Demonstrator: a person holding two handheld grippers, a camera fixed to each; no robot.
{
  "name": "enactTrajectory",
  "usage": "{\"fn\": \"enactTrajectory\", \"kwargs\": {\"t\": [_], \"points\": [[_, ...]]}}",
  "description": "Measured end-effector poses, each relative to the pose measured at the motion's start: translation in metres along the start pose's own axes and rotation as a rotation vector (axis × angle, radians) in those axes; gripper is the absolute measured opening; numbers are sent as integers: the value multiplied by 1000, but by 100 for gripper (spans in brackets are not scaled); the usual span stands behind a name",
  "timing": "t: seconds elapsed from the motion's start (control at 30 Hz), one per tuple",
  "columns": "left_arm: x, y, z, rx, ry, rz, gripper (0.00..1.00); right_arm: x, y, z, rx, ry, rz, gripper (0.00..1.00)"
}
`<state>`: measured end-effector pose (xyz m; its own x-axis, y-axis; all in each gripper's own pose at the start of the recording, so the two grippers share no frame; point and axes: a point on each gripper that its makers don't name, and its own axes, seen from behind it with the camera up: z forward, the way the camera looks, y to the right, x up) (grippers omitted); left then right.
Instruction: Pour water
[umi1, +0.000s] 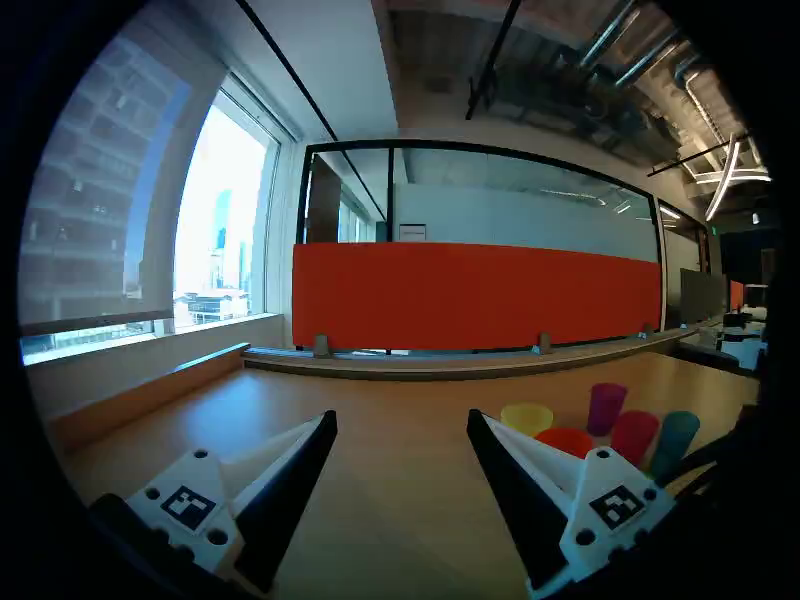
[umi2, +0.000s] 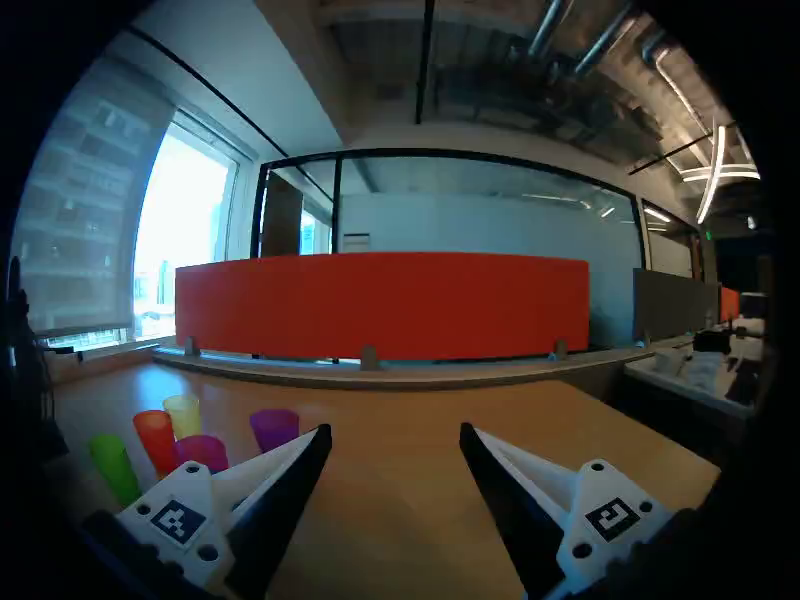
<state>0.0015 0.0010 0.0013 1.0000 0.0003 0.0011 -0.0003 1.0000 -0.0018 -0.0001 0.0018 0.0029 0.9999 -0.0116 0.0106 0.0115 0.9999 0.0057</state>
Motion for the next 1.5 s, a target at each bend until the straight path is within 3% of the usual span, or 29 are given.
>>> {"fn": "enactTrajectory", "kwargs": {"t": [0.27,0.6,0.9,1.27,1.5], "points": [[28,10,11,-32,-10,1,97,27,-1,4,31,-28,-1,99],[84,21,14,-96,-10,15,97,82,-9,8,102,-45,47,99],[124,27,16,-145,-9,21,97,127,-17,8,152,-39,29,99],[139,36,17,-198,-32,3,97,150,-22,8,192,-28,39,99],[136,55,15,-297,-49,-9,97,156,-36,4,281,-19,11,99]]}}
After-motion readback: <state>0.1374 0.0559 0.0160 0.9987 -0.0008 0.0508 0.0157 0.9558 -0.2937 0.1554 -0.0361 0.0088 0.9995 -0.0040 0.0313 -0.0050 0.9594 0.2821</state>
